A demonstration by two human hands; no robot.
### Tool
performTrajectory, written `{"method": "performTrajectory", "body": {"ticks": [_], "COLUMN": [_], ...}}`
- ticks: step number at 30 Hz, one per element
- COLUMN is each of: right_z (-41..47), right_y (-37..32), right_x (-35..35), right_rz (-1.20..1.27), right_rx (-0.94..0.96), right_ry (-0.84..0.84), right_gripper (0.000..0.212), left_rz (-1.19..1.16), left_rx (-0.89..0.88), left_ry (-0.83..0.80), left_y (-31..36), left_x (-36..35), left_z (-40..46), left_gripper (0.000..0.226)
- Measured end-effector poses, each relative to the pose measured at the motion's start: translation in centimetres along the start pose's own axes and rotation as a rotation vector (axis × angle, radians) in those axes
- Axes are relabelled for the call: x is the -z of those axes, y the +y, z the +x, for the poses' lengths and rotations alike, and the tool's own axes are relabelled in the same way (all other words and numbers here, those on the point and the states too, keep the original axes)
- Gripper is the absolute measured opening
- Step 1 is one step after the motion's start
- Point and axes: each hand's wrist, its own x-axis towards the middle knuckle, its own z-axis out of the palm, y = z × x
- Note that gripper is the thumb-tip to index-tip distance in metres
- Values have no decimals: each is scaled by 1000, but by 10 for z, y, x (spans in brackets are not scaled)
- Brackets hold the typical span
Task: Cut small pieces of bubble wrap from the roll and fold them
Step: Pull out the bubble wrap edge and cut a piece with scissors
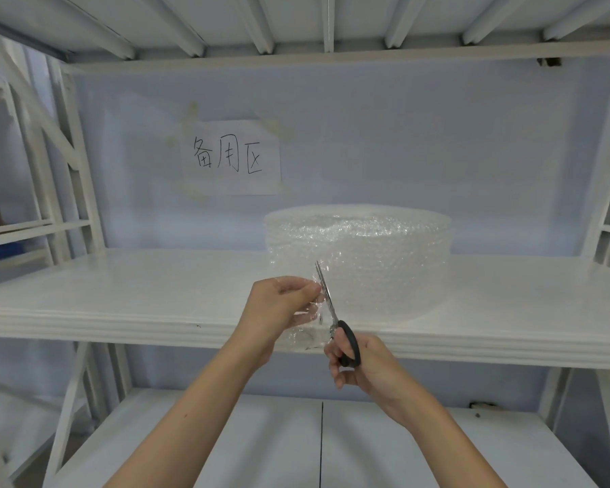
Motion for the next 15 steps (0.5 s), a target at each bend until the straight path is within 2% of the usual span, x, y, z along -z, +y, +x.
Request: {"method": "performTrajectory", "body": {"ticks": [6, 11, 15], "right_z": [0, 7, 9], "right_y": [-2, -3, -3], "right_x": [3, 2, 1], "right_rz": [1, -15, -30], "right_rx": [1, -8, 4], "right_ry": [-59, -40, -11], "right_gripper": [37, 47, 42], "left_rz": [11, 34, 36], "left_rx": [-30, -54, -58], "left_ry": [4, -5, -4], "left_y": [-3, -6, -6], "left_x": [0, -1, 1], "left_z": [-3, -5, -4], "left_gripper": [7, 8, 7]}}
